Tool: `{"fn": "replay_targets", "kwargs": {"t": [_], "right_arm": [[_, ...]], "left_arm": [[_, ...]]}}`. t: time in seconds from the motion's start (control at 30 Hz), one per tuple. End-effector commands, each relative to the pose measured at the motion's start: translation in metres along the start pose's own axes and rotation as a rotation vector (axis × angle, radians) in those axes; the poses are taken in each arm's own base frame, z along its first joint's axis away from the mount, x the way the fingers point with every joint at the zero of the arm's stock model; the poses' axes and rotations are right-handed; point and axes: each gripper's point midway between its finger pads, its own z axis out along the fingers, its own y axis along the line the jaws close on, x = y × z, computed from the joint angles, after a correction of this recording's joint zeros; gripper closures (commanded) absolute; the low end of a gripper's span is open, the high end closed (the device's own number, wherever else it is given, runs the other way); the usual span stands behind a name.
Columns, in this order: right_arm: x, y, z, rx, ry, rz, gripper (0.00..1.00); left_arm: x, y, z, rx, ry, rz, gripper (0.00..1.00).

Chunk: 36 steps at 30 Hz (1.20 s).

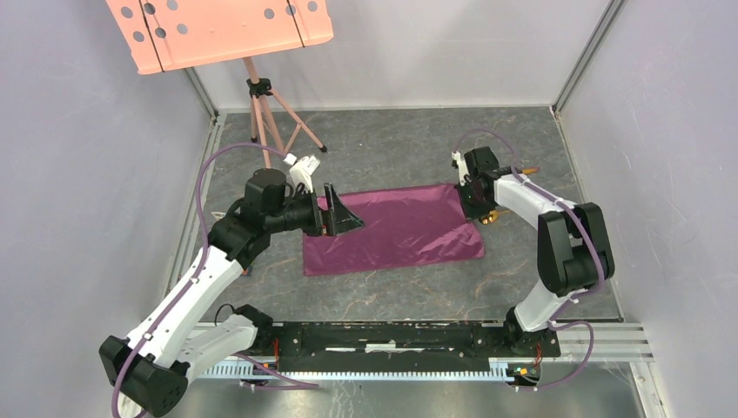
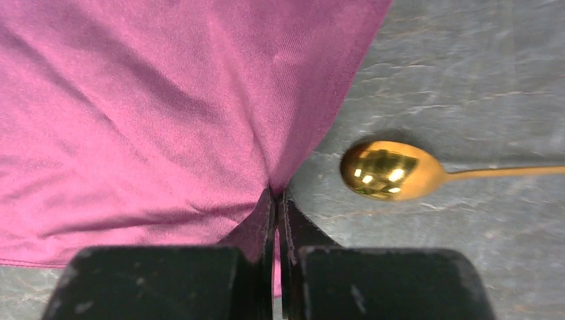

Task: Fold the napkin into a case and place the utensils inside
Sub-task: Pick up the rectangle-folded napkin from the center of the board, then fold the rectangle-folded napkin at the center of the board.

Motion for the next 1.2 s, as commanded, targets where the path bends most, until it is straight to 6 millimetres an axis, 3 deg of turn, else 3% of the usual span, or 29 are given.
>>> {"fn": "replay_targets", "kwargs": {"t": [0.0,0.07,0.17,0.33,0.47,0.67,0.87,1.0,1.17], "right_arm": [[-0.014,-0.029,-0.023,0.154,-0.071,-0.076,1.00],[-0.017,-0.043,-0.030,0.228,-0.075,-0.093,1.00],[-0.026,-0.048,-0.040,0.257,-0.100,-0.108,1.00],[-0.044,-0.009,-0.046,0.131,-0.175,-0.144,1.00],[-0.058,0.051,-0.056,0.021,-0.211,-0.202,1.00],[-0.063,0.188,-0.064,-0.287,-0.228,-0.215,1.00],[-0.054,0.304,-0.067,-0.562,-0.198,-0.208,1.00],[-0.053,0.342,-0.064,-0.644,-0.202,-0.220,1.00],[-0.058,0.358,-0.055,-0.668,-0.213,-0.220,1.00]], "left_arm": [[-0.013,-0.013,-0.010,0.023,-0.042,0.057,0.00],[-0.013,-0.015,-0.011,0.032,-0.037,0.056,0.00],[-0.012,-0.015,-0.014,0.024,-0.038,0.058,0.00],[-0.010,-0.013,-0.018,0.012,-0.050,0.064,0.00],[-0.011,-0.009,-0.020,-0.013,-0.072,0.065,0.00],[-0.021,-0.008,-0.032,-0.059,-0.141,0.076,0.00],[-0.025,-0.009,-0.047,-0.093,-0.177,0.103,0.00],[-0.024,-0.009,-0.056,-0.107,-0.195,0.112,0.00],[-0.023,-0.009,-0.064,-0.120,-0.223,0.112,0.00]]}}
